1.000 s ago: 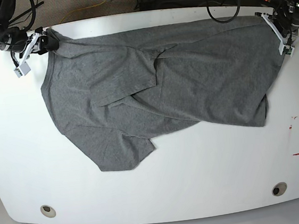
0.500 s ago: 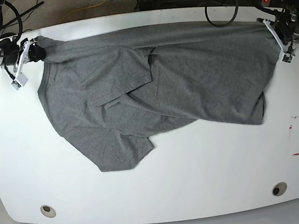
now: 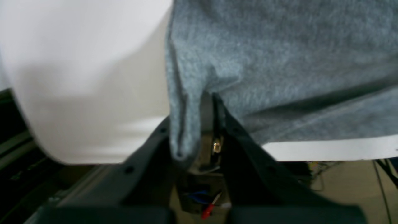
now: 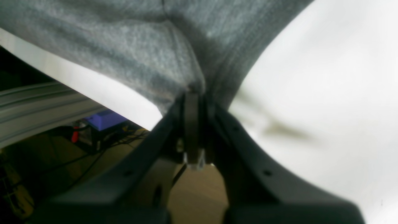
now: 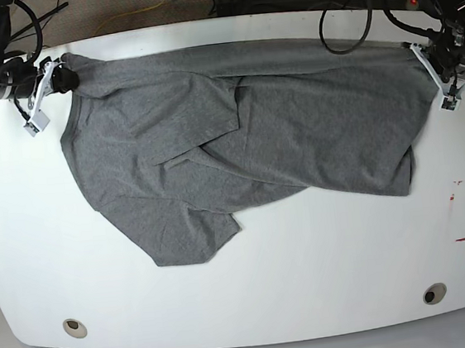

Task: Fold the T-shirt properly
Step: 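Lay the shirt down, pulling both grippers apart along its edge, then release and regrasp the shirt edge with the left gripper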

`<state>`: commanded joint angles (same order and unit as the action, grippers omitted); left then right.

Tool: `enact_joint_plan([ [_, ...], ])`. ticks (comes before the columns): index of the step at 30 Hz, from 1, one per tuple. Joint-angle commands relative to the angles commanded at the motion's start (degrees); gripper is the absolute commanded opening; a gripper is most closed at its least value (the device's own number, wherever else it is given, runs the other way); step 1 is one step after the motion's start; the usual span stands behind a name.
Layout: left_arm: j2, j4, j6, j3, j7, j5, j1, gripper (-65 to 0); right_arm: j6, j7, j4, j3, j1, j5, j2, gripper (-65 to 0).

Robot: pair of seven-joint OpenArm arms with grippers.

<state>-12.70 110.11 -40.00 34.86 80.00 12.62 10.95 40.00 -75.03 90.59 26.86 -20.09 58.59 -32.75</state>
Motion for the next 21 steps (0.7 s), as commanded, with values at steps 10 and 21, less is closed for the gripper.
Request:
enact_joint_plan([
  [10, 0.0, -9.8, 0.0, 0.0, 0.0, 0.4, 0.1, -64.2, 0.0, 0.1, 0.0, 0.0, 0.1, 0.0, 2.2, -63.6],
  [21, -0.8, 1.4, 0.0, -7.2, 0.0, -0.1, -5.8, -64.6, 0.0, 0.1, 0.0, 0.0, 1.2, -0.1, 5.2, -63.6],
])
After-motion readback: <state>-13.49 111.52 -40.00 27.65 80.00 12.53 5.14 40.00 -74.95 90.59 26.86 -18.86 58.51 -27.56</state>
